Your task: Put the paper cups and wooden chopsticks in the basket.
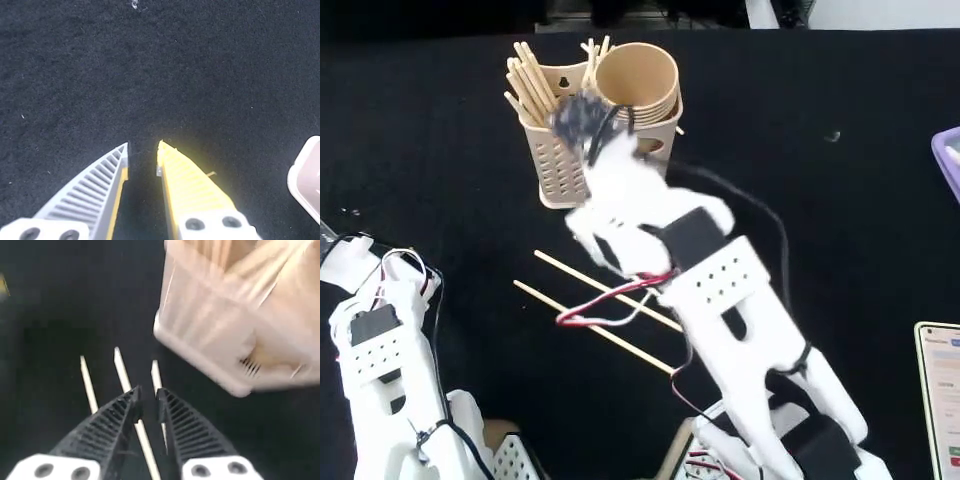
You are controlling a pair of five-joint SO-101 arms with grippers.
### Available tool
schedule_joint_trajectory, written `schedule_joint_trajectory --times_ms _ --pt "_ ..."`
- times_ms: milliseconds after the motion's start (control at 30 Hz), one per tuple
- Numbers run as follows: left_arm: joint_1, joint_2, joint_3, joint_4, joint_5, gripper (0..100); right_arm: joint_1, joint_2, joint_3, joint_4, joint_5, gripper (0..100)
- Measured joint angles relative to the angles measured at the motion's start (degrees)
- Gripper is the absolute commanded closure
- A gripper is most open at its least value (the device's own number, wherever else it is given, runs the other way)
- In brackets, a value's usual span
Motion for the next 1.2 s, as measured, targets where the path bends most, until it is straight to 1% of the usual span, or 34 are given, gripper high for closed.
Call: schedule_joint_trajectory --times_ms 100,267,333,500,600,767,833,967,1067,1200 --pt "0.0 0.0 0.0 0.0 0.0 89 0.0 -0.09 9.58 -1.32 3.25 81.9" --pt "0.0 0.0 0.0 0.0 0.0 89 0.0 1.58 25.14 -11.78 11.43 81.5" --pt "0.0 0.0 0.0 0.0 0.0 89 0.0 5.01 27.25 -14.77 12.92 81.4" --pt "0.0 0.0 0.0 0.0 0.0 89 0.0 15.03 27.25 -16.26 13.89 81.4" --pt "0.0 0.0 0.0 0.0 0.0 89 0.0 20.31 24.09 -16.26 13.89 81.4" --pt "0.0 0.0 0.0 0.0 0.0 89 0.0 26.46 18.99 -14.51 16.0 81.8" --pt "0.0 0.0 0.0 0.0 0.0 89 0.09 28.04 17.49 -14.15 16.44 82.2" --pt "0.0 0.0 0.0 0.0 0.0 89 1.32 29.36 16.26 -13.71 20.48 88.2" --pt "0.0 0.0 0.0 0.0 0.0 89 1.93 29.45 15.21 -12.31 22.15 86.1" --pt "0.0 0.0 0.0 0.0 0.0 89 1.93 29.19 13.89 -8.0 22.51 84.1"
